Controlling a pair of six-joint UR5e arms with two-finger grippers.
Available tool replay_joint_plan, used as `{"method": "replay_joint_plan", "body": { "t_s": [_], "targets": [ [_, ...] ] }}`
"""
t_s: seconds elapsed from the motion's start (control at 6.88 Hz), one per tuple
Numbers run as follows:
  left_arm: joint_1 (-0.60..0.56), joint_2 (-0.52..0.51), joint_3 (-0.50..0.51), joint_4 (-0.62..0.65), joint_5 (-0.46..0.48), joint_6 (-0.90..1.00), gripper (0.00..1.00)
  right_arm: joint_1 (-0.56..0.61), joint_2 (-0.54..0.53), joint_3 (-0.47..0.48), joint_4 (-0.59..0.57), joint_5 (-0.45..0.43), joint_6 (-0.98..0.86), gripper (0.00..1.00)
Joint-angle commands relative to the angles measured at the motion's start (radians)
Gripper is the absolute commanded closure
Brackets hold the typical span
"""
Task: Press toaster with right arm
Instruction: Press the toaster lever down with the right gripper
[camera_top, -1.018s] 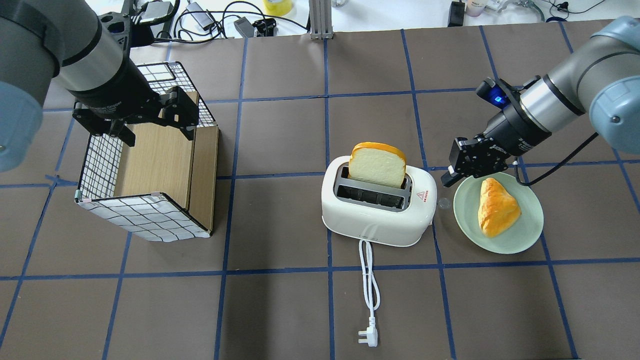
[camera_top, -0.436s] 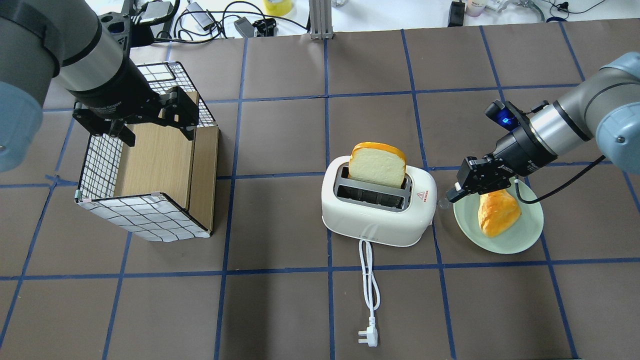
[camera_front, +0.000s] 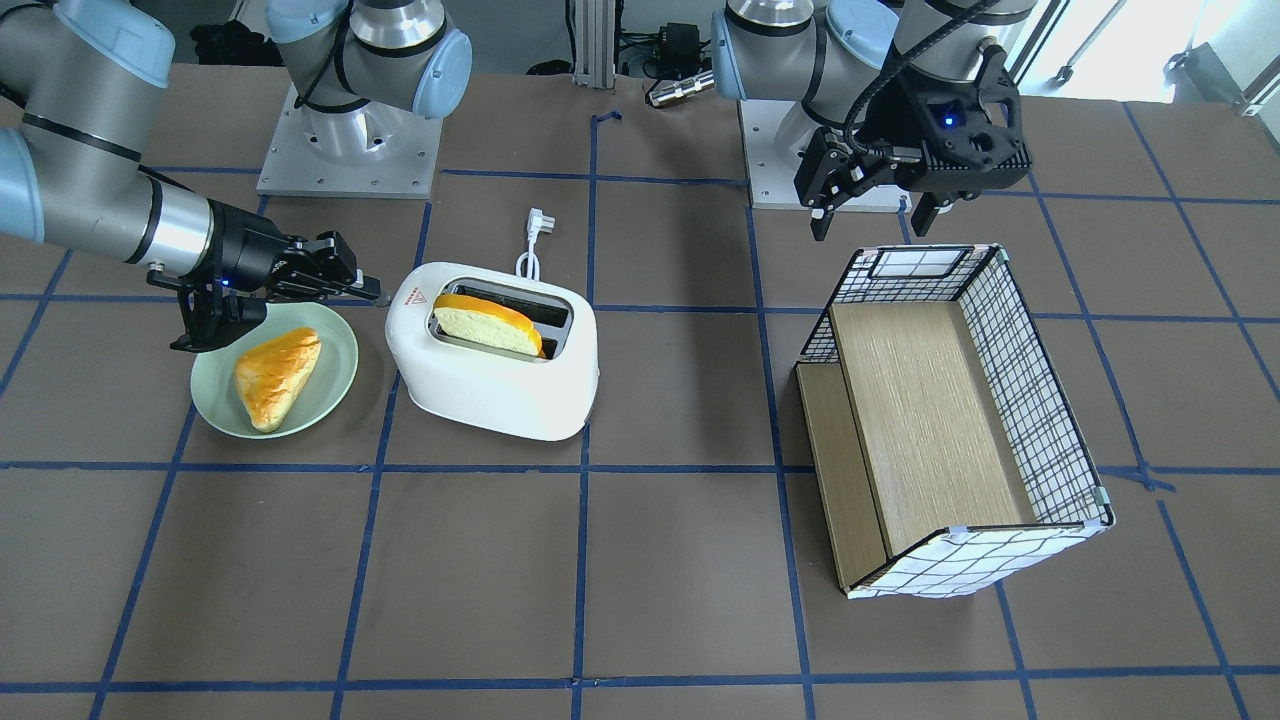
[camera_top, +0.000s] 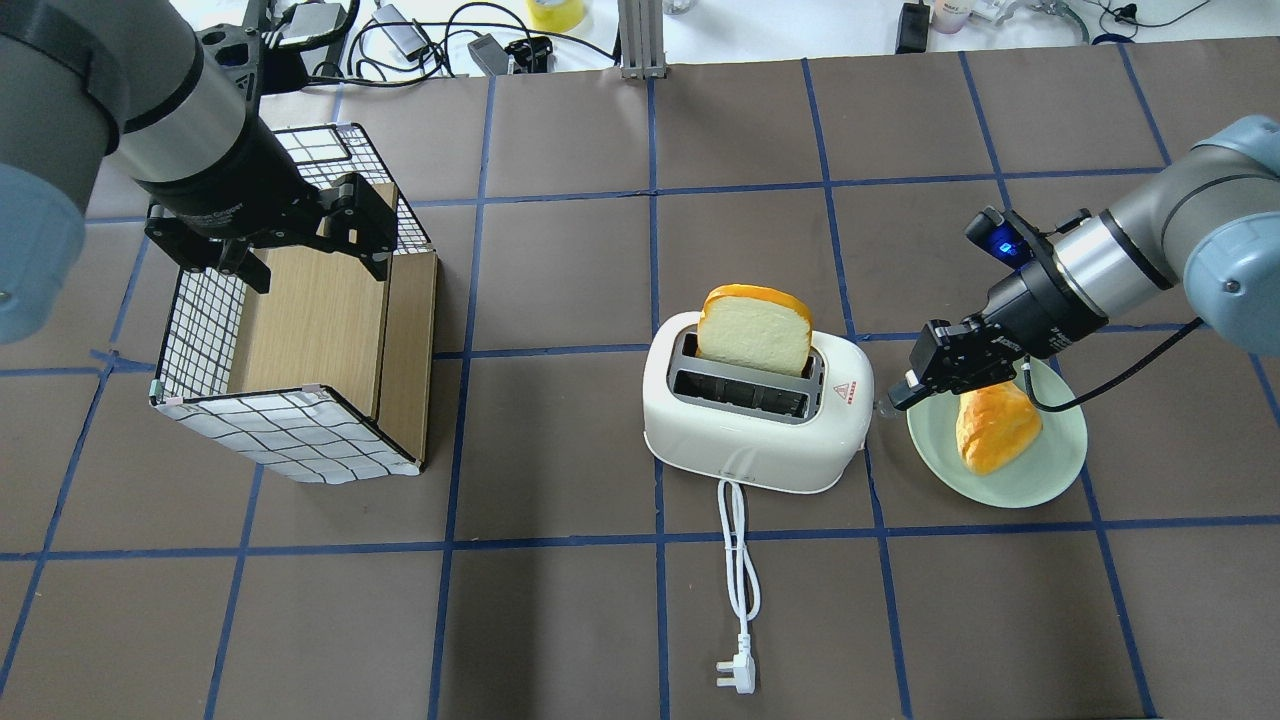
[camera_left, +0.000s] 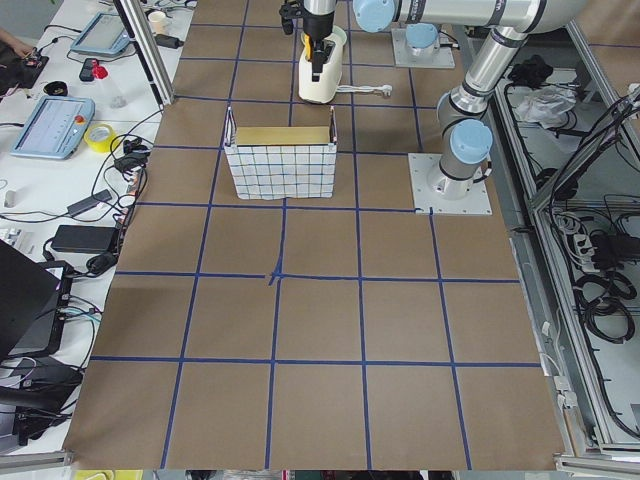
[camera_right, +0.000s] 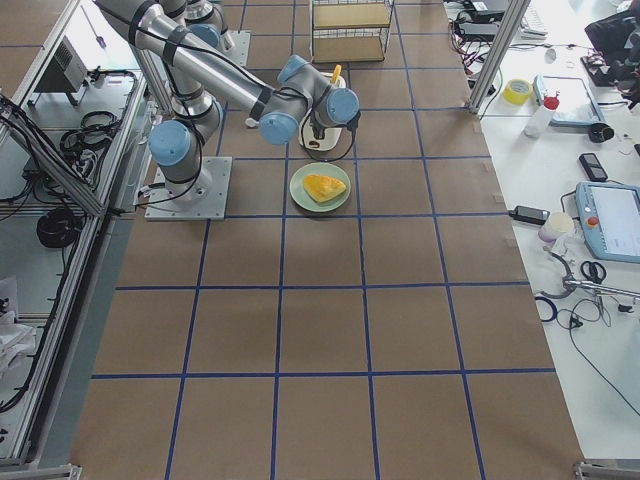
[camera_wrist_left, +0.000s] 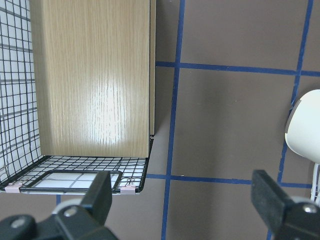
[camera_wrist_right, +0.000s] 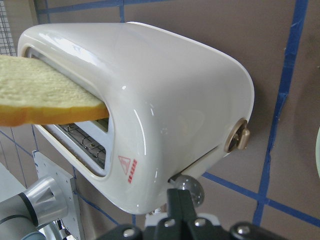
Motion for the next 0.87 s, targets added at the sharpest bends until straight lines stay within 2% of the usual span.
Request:
{"method": "replay_joint_plan", "body": {
  "t_s": [0.0, 0.73],
  "targets": [
    [0.0, 0.0, 0.0, 0.0, 0.0, 0.0, 0.0, 0.0, 0.014, 0.001, -0.004, 0.001, -0.01, 1.0],
    [0.0, 0.0, 0.0, 0.0, 0.0, 0.0, 0.0, 0.0, 0.048, 0.052, -0.126, 0.001, -0.013, 1.0]
  ]
}}
